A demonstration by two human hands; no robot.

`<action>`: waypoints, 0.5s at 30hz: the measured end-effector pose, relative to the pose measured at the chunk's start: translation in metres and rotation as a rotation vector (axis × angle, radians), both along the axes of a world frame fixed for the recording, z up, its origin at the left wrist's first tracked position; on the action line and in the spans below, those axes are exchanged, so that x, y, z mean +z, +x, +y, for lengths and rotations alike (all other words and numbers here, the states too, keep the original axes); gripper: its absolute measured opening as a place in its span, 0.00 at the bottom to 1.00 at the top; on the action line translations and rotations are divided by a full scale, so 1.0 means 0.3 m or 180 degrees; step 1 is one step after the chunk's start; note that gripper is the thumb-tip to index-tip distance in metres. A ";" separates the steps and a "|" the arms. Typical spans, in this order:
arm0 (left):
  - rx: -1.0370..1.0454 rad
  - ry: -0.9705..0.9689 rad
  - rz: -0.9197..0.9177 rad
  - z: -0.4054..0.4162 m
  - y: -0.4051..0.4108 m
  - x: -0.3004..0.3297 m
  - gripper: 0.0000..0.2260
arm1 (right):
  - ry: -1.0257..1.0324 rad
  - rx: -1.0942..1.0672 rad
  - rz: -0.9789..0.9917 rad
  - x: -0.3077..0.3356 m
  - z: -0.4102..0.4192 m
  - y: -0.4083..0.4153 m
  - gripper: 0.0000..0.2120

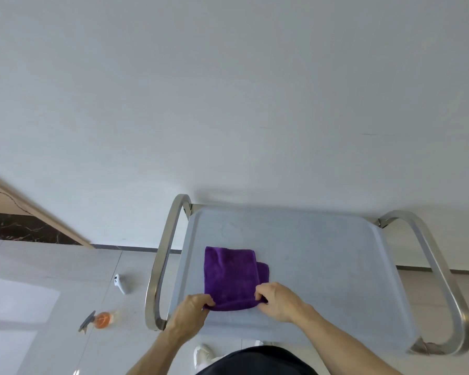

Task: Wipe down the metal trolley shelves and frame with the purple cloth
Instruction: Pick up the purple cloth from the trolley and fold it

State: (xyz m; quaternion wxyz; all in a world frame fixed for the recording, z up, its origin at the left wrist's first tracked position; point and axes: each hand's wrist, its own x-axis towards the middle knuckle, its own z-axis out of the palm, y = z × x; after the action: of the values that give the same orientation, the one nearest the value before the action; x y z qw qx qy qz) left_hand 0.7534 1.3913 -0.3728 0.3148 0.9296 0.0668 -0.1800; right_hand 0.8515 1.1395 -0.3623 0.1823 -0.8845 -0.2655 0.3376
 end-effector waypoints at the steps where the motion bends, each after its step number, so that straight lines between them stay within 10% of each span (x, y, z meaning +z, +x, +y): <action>1: -0.0040 -0.0025 0.0127 -0.006 -0.039 -0.014 0.12 | -0.0059 -0.0007 0.0181 -0.017 -0.009 -0.033 0.08; 7: -0.0189 -0.0260 0.0463 0.026 -0.028 0.013 0.12 | -0.0198 -0.0005 0.0695 0.005 -0.006 -0.003 0.10; 15: 0.0799 -0.0238 -0.0344 0.079 0.250 0.129 0.11 | 0.0493 -0.1186 -0.0255 0.089 0.064 0.201 0.10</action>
State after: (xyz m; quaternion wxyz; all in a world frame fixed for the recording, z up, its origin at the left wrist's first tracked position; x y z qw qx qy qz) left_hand 0.8284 1.4151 -0.3341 0.3723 0.9099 0.1588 -0.0912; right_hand 0.9120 1.1587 -0.3357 0.2984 -0.9143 -0.1295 0.2411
